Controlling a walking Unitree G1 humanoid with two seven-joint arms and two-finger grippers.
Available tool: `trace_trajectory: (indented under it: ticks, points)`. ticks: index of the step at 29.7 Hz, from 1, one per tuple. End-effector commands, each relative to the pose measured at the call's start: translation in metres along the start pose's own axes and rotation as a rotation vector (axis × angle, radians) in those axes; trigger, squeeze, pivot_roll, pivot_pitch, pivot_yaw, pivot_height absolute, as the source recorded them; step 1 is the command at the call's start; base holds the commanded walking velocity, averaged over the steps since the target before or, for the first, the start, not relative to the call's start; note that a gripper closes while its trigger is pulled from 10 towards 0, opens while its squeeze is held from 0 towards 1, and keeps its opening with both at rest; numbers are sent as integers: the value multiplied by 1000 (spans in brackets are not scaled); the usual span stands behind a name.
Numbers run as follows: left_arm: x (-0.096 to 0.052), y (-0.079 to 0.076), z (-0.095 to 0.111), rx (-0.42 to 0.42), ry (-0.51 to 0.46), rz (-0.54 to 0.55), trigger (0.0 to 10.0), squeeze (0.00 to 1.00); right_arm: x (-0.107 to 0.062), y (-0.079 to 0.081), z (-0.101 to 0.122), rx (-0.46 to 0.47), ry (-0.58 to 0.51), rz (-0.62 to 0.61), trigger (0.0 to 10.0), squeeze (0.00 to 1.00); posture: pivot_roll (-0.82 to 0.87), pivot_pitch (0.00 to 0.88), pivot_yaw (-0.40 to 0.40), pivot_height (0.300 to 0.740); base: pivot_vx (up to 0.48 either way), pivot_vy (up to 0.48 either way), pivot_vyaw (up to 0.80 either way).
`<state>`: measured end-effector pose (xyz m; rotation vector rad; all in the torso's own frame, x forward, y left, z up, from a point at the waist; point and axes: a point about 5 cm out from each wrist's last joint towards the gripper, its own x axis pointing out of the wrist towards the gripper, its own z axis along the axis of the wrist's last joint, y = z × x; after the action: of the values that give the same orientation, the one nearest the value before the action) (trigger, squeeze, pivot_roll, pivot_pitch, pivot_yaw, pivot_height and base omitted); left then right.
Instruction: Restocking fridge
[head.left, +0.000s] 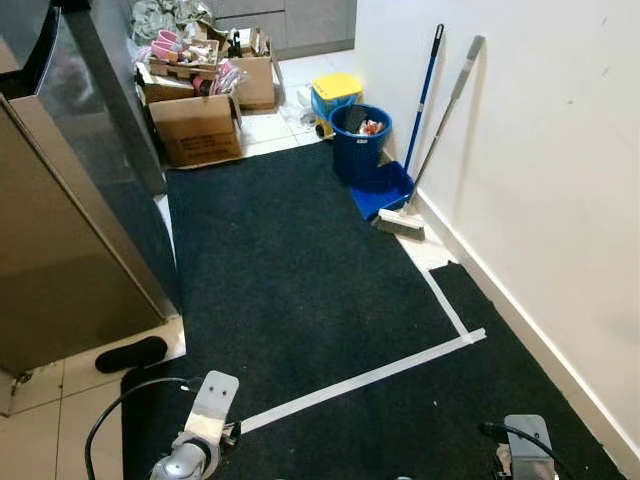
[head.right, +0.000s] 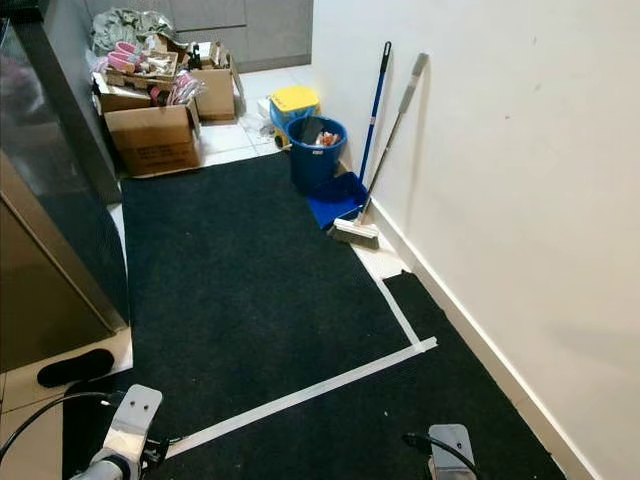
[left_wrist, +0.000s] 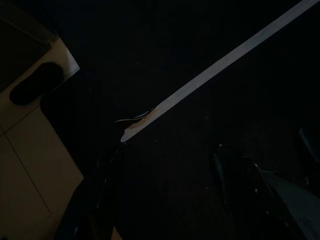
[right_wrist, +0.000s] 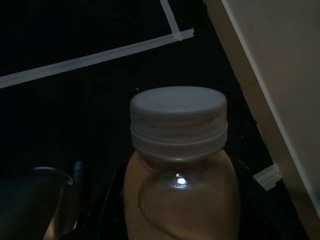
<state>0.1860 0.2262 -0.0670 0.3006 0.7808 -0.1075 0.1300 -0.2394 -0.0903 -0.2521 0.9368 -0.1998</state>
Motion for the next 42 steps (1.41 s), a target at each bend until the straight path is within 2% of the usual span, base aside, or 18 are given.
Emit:
trace_trajectory:
  ticks: [1, 12, 21, 25, 42]
  points:
    - [0, 0, -1, 11, 3, -3, 10000, 0, 0, -1, 0, -1, -7, -1, 10000, 0, 9, 42, -25, 740, 345, 0, 0]
    - [-1, 0, -3, 9, 2, -3, 10000, 0, -1, -1, -2, -42, 3, -6, 10000, 0, 11, 45, -25, 740, 346, 0, 0]
    - [-1, 0, -2, 9, 1, -3, 10000, 0, -1, -2, -3, -52, 7, -16, 10000, 0, 10, 46, -24, 740, 339, 0, 481]
    - [-1, 0, -2, 8, 0, -3, 10000, 0, -1, -2, -3, -53, 10, -18, 10000, 0, 10, 46, -24, 740, 337, 0, 495]
    - [-1, 0, -1, 10, -2, -5, 10000, 0, -1, -1, -3, -26, 11, -15, 10000, 0, 10, 46, -23, 740, 336, 0, 0]
